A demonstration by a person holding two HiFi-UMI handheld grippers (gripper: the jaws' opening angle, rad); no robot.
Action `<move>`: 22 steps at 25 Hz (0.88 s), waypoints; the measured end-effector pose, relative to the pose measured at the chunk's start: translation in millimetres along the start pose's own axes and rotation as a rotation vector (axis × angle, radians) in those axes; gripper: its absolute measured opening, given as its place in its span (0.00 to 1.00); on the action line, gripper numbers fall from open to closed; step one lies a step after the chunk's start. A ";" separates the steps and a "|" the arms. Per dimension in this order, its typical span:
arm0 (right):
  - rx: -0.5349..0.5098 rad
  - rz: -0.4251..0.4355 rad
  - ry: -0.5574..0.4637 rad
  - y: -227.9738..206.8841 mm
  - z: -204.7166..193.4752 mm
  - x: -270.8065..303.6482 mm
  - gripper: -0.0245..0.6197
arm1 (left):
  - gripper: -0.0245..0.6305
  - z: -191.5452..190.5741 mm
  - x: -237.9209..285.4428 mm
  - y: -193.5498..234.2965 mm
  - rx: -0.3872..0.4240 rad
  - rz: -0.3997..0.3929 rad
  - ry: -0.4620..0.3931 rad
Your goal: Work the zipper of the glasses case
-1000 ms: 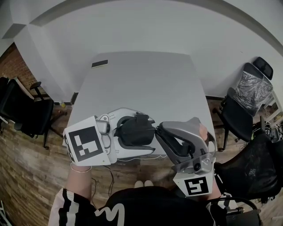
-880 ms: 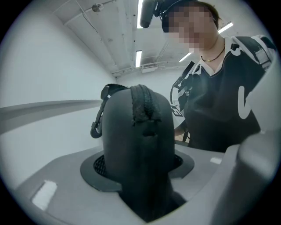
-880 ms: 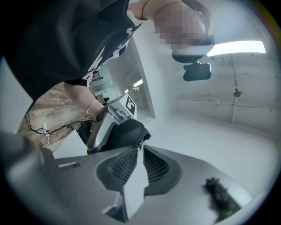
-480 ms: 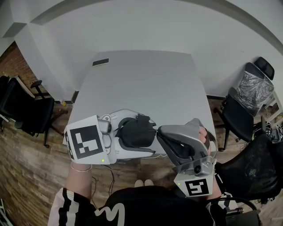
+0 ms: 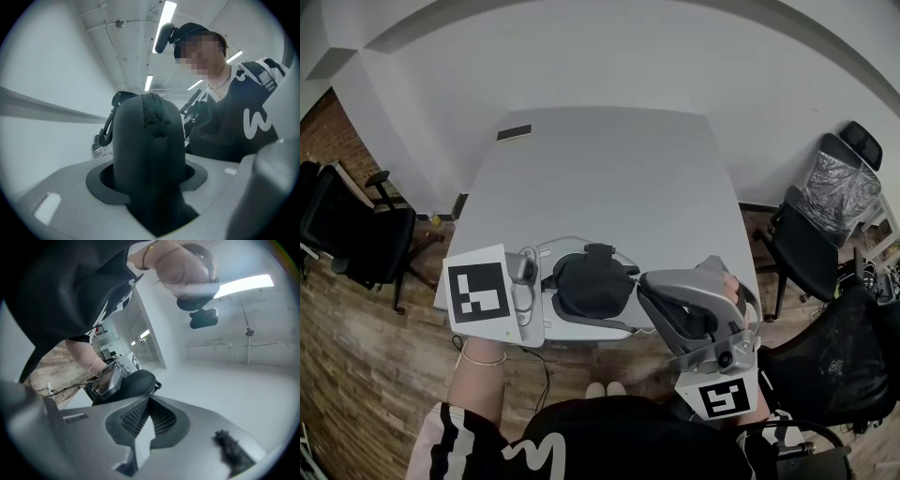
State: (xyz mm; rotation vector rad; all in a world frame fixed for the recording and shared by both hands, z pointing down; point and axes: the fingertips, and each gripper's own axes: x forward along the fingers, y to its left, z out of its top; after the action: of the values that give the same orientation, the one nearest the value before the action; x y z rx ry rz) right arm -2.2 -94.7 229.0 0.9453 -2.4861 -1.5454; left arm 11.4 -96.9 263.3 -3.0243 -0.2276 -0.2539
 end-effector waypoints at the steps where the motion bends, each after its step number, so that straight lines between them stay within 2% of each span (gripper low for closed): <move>1: 0.002 0.000 0.002 0.7 -0.9 -0.4 0.05 | 0.45 2.1 -0.2 -0.1 -0.002 -0.003 -0.014; 8: 0.012 -0.009 0.017 5.9 -8.4 -0.2 0.05 | 0.45 13.2 -3.8 3.0 -0.003 -0.008 -0.083; 13: 0.005 -0.005 0.023 10.8 -11.8 2.0 0.05 | 0.45 29.7 -10.6 3.9 -0.009 -0.020 -0.176; 19: 0.016 -0.004 0.036 17.7 -19.1 3.5 0.05 | 0.45 39.8 -15.2 6.9 0.016 0.000 -0.199; 22: 0.025 -0.004 0.040 20.1 -23.3 4.8 0.05 | 0.45 37.0 -14.8 9.2 0.021 0.018 -0.184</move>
State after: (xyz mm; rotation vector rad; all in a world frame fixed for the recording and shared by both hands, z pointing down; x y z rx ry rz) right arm -7.0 -109.5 256.0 0.9758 -2.4840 -1.4846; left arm 4.3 -104.0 223.6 -3.0277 -0.2158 0.0293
